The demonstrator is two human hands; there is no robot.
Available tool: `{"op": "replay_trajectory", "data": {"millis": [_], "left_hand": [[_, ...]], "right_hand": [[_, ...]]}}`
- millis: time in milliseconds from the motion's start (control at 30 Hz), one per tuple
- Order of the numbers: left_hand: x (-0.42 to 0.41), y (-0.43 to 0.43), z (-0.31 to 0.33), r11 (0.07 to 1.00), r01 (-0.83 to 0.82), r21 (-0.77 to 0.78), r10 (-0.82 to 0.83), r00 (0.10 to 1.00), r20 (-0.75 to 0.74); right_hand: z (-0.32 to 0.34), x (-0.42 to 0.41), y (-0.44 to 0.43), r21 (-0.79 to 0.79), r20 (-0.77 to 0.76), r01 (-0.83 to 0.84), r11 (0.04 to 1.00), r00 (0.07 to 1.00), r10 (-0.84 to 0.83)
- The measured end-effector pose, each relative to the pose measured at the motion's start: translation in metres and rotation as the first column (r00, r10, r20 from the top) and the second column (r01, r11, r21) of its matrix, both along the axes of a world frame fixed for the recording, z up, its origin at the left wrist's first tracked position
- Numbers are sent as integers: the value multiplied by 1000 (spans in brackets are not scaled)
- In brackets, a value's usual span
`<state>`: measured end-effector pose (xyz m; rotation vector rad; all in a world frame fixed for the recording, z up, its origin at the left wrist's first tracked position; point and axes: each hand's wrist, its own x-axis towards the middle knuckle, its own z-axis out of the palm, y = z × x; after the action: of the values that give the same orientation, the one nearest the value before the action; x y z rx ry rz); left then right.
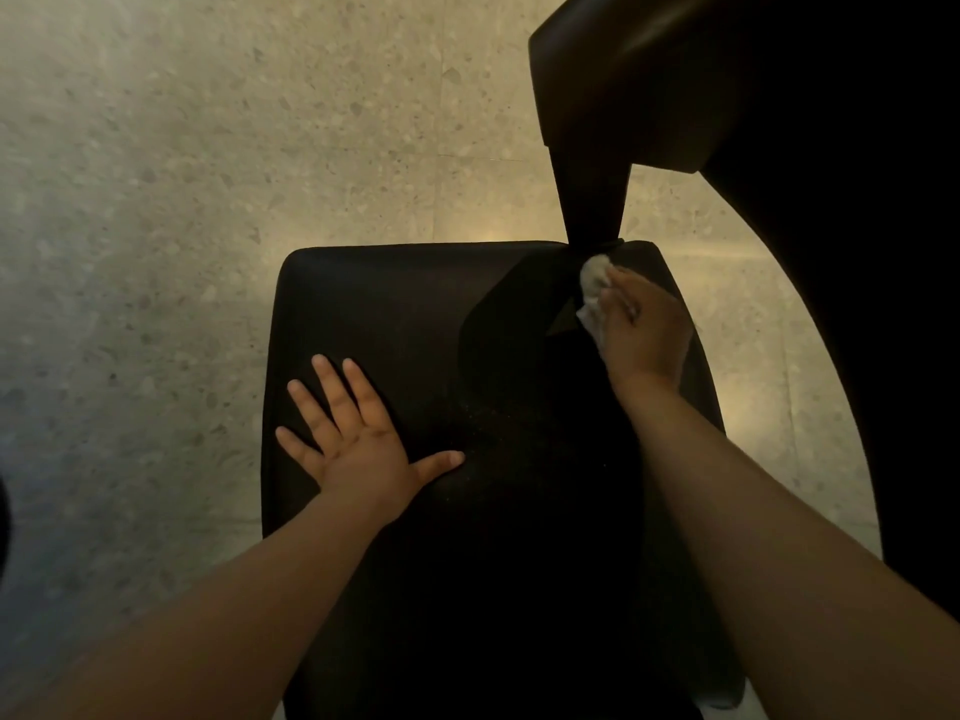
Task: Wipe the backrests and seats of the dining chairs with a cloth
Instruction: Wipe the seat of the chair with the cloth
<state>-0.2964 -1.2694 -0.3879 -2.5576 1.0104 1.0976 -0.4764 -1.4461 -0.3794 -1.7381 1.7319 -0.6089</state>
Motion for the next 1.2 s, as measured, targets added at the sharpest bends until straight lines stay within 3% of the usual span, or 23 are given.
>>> {"op": "replay_trajectory", "data": {"millis": [133,233,300,400,533,633,800,900,1067,1200], "left_hand": [[0,0,-1,1000,1,-14,-1,1000,1],[-1,0,1,1000,-6,-22,6,1000,1],[-1,0,3,999,-4,-33,3,1000,-10],[3,4,5,998,24,-63,-26,999,-40],[13,17,7,986,87,-142,-98,993,-71],[22,29,9,969,148,-198,-155,988,-17],[36,43,15,935,188,-301,-179,982,58],[42,54,16,912,172,-373,-173,985,31],[49,61,17,883,178,-435,-184,983,29],[57,58,17,894,158,-419,-156,987,40]], "right_hand": [[-10,25,44,17,-39,-112,994,993,112],[-7,31,87,51,62,-301,952,953,298],[1,24,88,92,163,-338,937,933,320],[12,18,52,-11,141,-280,960,950,278],[10,38,11,92,48,-176,980,984,172],[3,59,41,141,49,-189,972,982,184],[9,57,100,103,124,-398,912,915,385],[18,52,78,84,139,-302,950,947,289],[16,71,32,99,-32,-138,985,989,142],[5,83,74,64,-47,-209,976,976,212]]}}
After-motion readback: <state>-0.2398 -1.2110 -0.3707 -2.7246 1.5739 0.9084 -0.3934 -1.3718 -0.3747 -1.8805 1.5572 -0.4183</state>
